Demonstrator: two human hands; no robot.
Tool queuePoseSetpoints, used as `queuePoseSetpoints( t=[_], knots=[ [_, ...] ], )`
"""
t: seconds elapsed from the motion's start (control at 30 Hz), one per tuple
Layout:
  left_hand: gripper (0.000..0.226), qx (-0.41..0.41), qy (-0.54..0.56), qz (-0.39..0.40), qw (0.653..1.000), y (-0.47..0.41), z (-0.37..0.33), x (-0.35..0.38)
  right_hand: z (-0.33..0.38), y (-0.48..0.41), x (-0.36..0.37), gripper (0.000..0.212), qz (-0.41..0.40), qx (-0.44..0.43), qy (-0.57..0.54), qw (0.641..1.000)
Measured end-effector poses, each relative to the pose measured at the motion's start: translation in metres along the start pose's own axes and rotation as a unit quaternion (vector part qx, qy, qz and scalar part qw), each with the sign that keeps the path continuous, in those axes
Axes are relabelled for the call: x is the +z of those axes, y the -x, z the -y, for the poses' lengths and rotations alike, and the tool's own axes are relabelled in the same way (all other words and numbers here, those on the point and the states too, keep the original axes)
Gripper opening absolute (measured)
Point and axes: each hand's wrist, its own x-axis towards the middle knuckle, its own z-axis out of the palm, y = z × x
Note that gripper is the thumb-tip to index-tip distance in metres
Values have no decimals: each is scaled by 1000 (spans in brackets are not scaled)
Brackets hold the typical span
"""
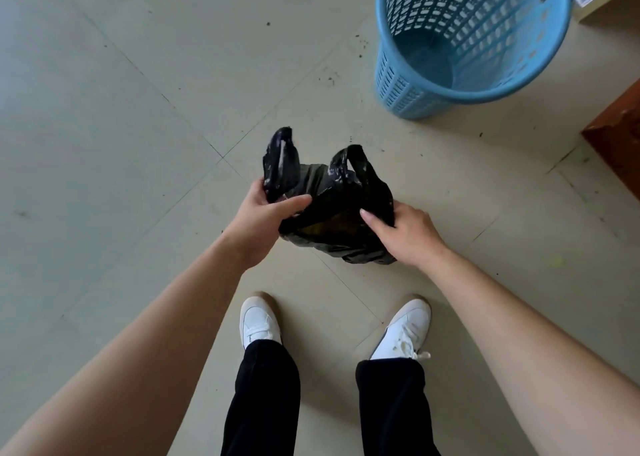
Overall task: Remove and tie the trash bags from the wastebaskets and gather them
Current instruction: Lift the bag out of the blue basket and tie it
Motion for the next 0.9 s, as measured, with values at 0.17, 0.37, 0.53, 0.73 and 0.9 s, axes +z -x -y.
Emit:
queuePoseSetpoints(
  t=[0.17,0.37,0.53,0.73,0.9],
  knots=[
    [23,-7,-95,-79,992,7,-2,5,14,-7,-3,28,-77,-67,15,995],
    [37,-10,-15,-82,996,13,7,11,52,-1,-7,24,-178,-126,-217,952],
    [20,-20,235,-131,963,13,11,8,32,8,3,28,86,-57,73,992],
    [32,-53,-36,116,991,16,19,-21,12,14,-1,27,100,-55,150,982],
    [14,-23,-197,216,956,24,13,-4,28,11,11,26,96,-180,238,950]
  ],
)
